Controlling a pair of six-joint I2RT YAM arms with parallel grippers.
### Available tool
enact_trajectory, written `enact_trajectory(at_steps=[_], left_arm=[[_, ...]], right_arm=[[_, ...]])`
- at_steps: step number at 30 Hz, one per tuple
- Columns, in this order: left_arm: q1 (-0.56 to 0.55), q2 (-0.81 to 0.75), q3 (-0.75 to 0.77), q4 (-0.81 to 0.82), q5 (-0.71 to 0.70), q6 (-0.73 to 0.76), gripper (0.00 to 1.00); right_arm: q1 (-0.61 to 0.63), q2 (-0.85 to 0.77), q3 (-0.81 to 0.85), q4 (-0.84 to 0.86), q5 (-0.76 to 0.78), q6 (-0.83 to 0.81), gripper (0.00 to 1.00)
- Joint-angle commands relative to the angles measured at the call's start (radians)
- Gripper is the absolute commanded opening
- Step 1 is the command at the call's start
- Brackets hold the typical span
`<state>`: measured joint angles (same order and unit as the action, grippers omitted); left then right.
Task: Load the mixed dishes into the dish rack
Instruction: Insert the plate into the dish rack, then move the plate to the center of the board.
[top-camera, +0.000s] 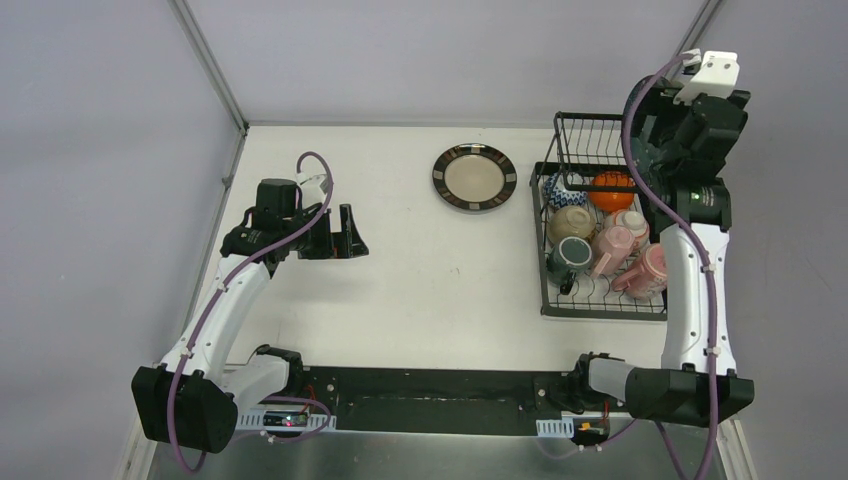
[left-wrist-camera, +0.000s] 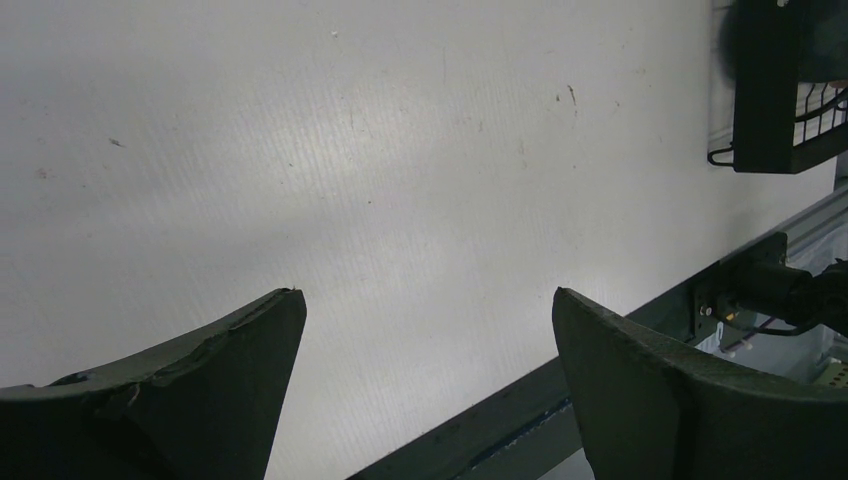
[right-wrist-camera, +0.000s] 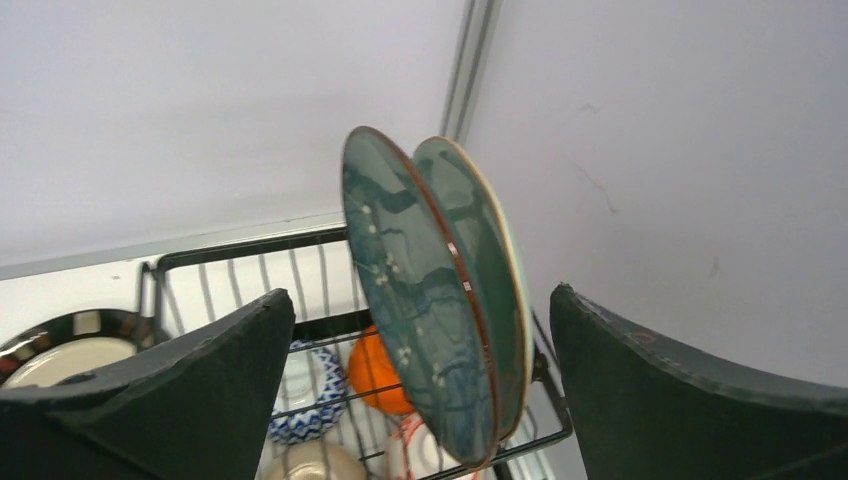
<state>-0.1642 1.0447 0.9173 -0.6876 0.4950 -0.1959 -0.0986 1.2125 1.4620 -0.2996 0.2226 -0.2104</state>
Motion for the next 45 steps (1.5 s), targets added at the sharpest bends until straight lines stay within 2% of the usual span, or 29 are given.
enact_trajectory(at_steps=[1,5,10,14,20,24,29,34,40,45], left_arm=[[-0.003,-0.023,0.006,0.019,-0.072,-0.025,0.99],[-0.001,-0.021,0.007,0.03,-0.111,-0.087,0.99],[0.011,0.027,-0.005,0.14,-0.021,-0.214,0.99],[0.011,0.108,0.038,0.216,0.048,-0.286,0.91],[0.011,0.223,0.105,0.353,0.037,-0.39,0.82],[0.01,0.321,0.164,0.446,0.024,-0.447,0.76],[-0.012,0.486,0.266,0.533,-0.006,-0.496,0.71],[-0.052,0.66,0.356,0.616,-0.036,-0.518,0.66],[-0.127,0.82,0.426,0.709,-0.13,-0.531,0.61],[-0.151,0.964,0.44,0.896,-0.092,-0.635,0.58]], right_arm=[[0.049,0.007,0.101,-0.141,-0.011,0.127,1.0],[0.12,0.003,0.159,-0.264,-0.033,0.219,1.0],[0.251,-0.055,0.096,-0.29,-0.095,0.314,1.0],[0.382,-0.087,0.012,-0.273,-0.095,0.35,1.0],[0.607,-0.114,-0.139,-0.241,-0.102,0.365,1.0],[0.698,-0.146,-0.251,-0.233,-0.119,0.366,1.0],[0.727,-0.206,-0.409,-0.185,-0.124,0.394,1.0],[0.728,-0.288,-0.554,-0.102,0.016,0.517,1.0],[0.728,-0.406,-0.607,-0.065,-0.021,0.521,1.0],[0.727,-0.429,-0.607,-0.069,-0.024,0.516,1.0]])
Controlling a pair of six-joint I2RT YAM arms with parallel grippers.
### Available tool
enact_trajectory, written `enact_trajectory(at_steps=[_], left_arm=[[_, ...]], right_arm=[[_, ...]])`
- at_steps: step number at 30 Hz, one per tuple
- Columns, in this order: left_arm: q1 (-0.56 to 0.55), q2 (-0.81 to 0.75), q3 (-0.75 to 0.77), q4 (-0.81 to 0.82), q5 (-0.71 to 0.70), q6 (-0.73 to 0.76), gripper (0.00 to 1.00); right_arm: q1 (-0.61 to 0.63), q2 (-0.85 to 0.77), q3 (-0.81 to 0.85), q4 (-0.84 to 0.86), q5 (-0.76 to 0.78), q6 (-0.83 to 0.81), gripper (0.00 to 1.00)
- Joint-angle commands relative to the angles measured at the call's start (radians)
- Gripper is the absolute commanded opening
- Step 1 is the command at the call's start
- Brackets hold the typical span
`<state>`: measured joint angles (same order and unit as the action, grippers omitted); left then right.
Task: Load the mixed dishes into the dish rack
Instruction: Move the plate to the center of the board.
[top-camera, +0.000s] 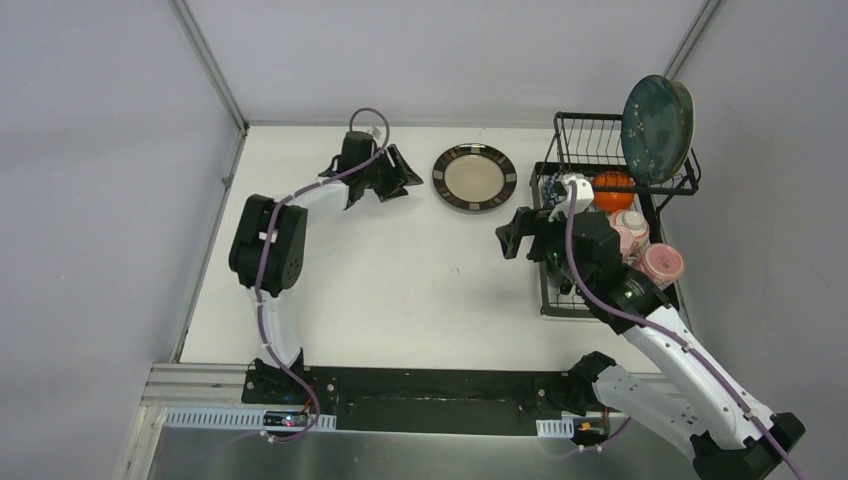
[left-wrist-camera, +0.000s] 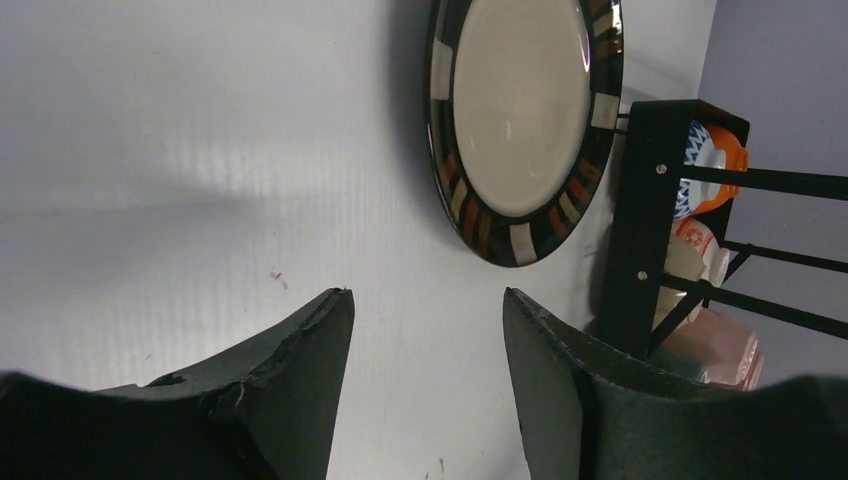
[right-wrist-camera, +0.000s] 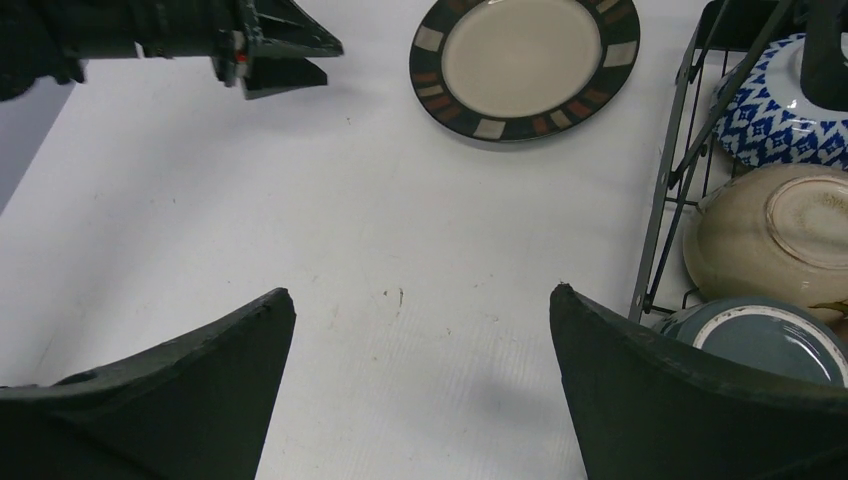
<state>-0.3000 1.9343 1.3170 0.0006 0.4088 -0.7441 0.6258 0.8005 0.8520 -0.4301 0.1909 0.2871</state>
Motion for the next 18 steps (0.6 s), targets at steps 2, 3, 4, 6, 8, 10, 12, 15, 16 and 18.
enact_trajectory(at_steps=[2,3,4,6,8,10,12,15,16,18], left_arm=[[-0.024,0.118,0.047,0.277,0.006,-0.11,0.57],[-0.027,0.14,0.059,0.288,0.005,-0.117,0.56],[-0.028,0.161,0.073,0.289,0.004,-0.127,0.56],[-0.028,0.204,0.092,0.313,0.006,-0.155,0.56],[-0.028,0.247,0.106,0.367,0.019,-0.184,0.56],[-0.03,0.287,0.133,0.388,0.034,-0.206,0.56],[-0.033,0.323,0.171,0.359,0.043,-0.214,0.56],[-0.036,0.356,0.194,0.353,0.05,-0.218,0.55],[-0.037,0.361,0.199,0.352,0.05,-0.218,0.55],[-0.04,0.372,0.213,0.339,0.053,-0.216,0.54]], right_arm=[[0.002,-0.014,0.001,0.063,-0.009,0.022,1.0],[0.003,-0.012,0.002,0.065,-0.017,0.022,1.0],[0.003,-0.009,0.002,0.065,-0.022,0.024,1.0],[0.003,0.0,0.006,0.066,-0.017,0.032,1.0],[0.003,0.007,0.01,0.065,-0.004,0.042,1.0],[0.003,0.014,0.012,0.067,-0.007,0.044,1.0],[0.003,0.022,0.016,0.068,-0.018,0.049,0.99],[0.003,0.027,0.017,0.07,-0.033,0.044,0.99],[0.003,0.028,0.014,0.071,-0.033,0.041,0.99],[0.003,0.03,0.012,0.075,-0.032,0.035,0.99]])
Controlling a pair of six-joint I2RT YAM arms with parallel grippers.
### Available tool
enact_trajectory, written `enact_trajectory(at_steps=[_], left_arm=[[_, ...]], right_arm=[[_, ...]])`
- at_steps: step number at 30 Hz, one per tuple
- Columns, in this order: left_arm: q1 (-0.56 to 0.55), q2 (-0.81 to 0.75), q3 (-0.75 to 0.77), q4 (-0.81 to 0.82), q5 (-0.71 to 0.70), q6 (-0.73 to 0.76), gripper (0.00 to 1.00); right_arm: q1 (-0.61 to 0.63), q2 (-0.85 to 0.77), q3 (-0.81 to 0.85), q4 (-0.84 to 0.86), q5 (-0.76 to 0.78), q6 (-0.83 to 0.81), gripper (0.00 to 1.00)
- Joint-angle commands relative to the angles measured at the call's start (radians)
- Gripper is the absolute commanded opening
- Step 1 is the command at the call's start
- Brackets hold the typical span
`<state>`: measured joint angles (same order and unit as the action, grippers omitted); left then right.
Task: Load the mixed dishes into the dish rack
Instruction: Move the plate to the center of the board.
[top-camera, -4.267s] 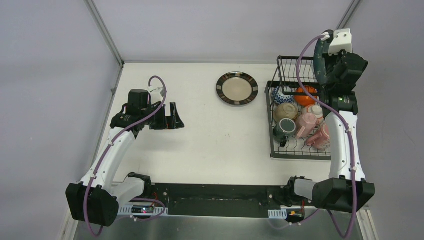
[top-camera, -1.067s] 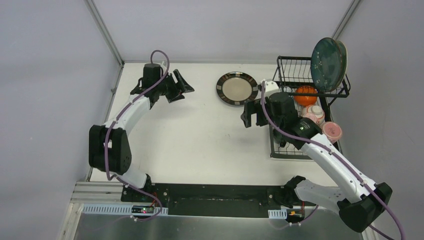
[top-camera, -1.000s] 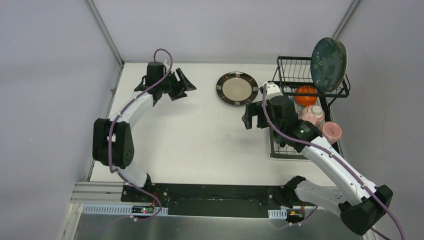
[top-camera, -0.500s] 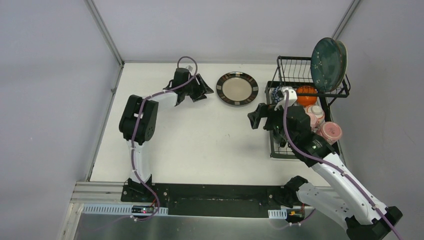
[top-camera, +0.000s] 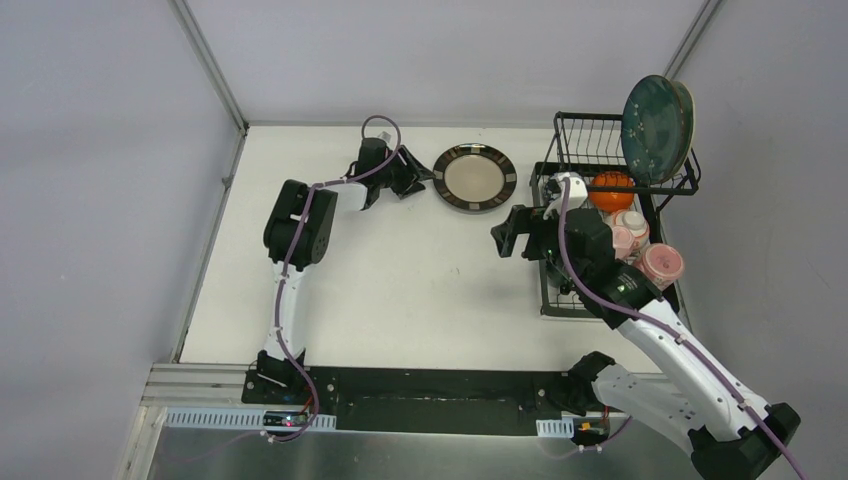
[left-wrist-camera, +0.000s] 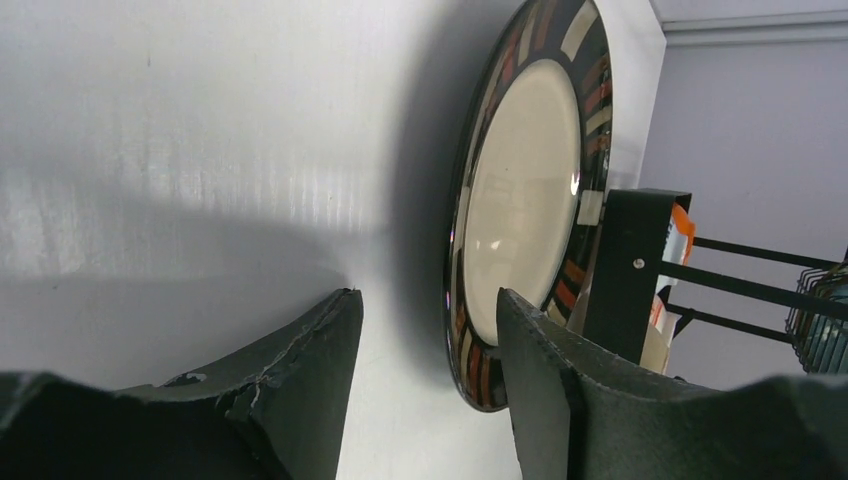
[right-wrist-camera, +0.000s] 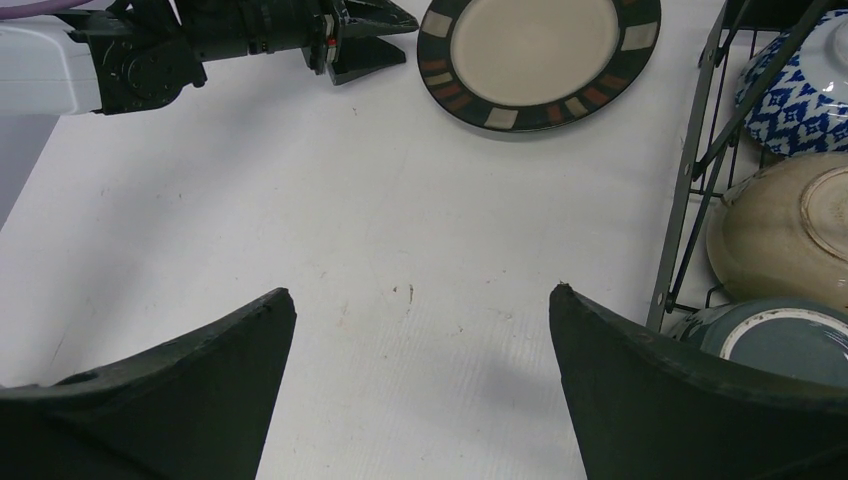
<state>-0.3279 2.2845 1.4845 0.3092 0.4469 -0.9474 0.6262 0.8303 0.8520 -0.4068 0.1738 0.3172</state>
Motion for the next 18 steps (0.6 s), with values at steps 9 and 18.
enact_trajectory(at_steps=[9,18], left_arm=[[-0.039,0.06,0.098,0.004,0.037,0.009,0.49],[-0.046,0.061,0.124,-0.039,0.045,0.028,0.28]], right_arm=[[0.002,0.016,0.013,0.062,-0.048,0.002,0.97],[0.003,-0.005,0.011,0.064,-0.066,0.022,0.95]])
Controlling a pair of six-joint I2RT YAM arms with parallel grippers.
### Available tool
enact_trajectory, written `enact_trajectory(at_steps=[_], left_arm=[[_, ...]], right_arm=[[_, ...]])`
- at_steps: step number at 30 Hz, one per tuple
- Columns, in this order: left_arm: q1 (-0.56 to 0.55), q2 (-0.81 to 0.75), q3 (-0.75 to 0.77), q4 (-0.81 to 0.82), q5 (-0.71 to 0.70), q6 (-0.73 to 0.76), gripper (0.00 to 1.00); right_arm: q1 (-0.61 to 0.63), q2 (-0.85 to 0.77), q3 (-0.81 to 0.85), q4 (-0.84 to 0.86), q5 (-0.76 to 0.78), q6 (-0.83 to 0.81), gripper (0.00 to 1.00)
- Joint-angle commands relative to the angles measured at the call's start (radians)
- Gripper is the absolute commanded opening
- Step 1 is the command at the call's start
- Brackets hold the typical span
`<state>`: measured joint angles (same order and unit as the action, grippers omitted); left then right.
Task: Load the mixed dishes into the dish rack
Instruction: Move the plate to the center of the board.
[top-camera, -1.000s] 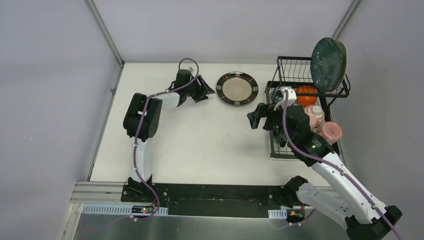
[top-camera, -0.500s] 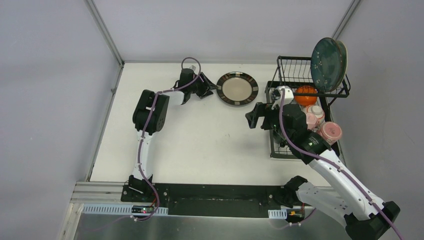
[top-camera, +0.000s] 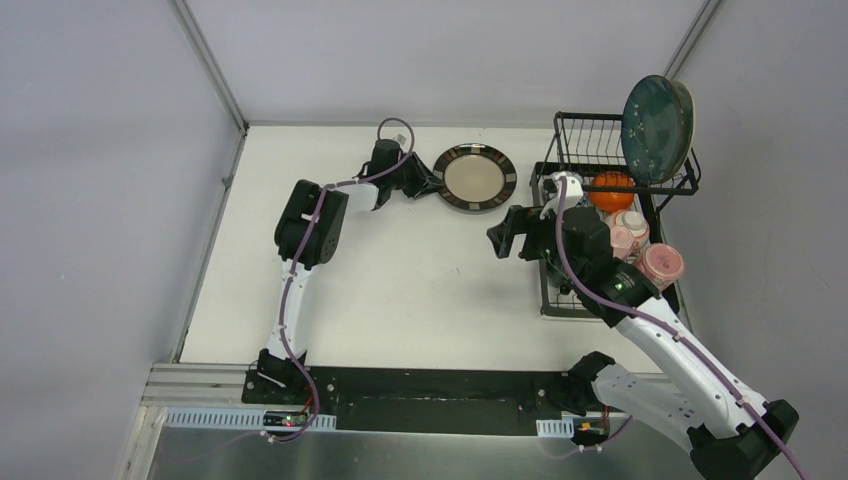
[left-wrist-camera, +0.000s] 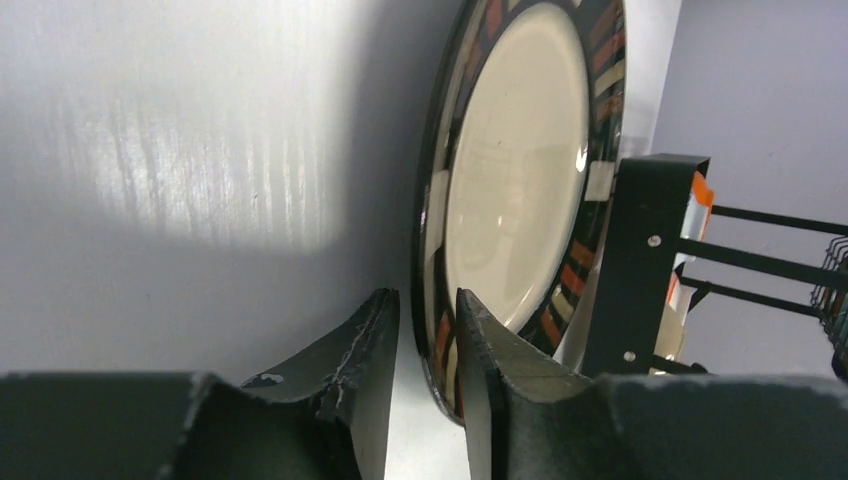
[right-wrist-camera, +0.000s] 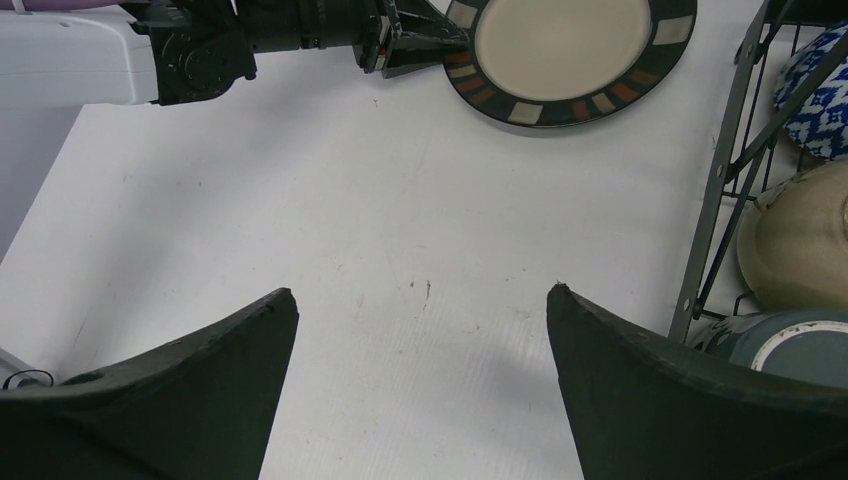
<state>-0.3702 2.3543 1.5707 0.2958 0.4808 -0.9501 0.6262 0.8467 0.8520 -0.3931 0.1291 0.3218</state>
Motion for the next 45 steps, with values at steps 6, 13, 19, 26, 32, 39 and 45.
enact_trajectory(at_steps=[6,13,19,26,32,39,45], left_arm=[[-0.004,-0.091,-0.007,-0.106,-0.006,0.089,0.05],[0.016,-0.248,-0.19,-0.152,-0.038,0.12,0.0],[0.042,-0.381,-0.33,-0.241,-0.037,0.161,0.0],[0.081,-0.581,-0.518,-0.353,-0.043,0.238,0.0],[0.147,-0.687,-0.662,-0.402,0.01,0.236,0.0],[0.199,-0.819,-0.79,-0.487,0.006,0.272,0.0],[0.227,-0.909,-0.869,-0.529,-0.026,0.295,0.0]], right_arm=[[0.003,-0.022,0.001,0.06,-0.039,0.023,0.95],[0.003,-0.011,-0.007,0.077,-0.072,0.04,0.94],[0.003,0.014,-0.011,0.099,-0.095,0.065,0.94],[0.003,0.087,0.001,0.108,-0.135,0.096,0.94],[0.002,0.149,0.001,0.147,-0.172,0.118,0.94],[0.003,0.307,0.03,0.181,-0.218,0.125,0.93],[0.002,0.46,0.079,0.248,-0.263,0.119,0.89]])
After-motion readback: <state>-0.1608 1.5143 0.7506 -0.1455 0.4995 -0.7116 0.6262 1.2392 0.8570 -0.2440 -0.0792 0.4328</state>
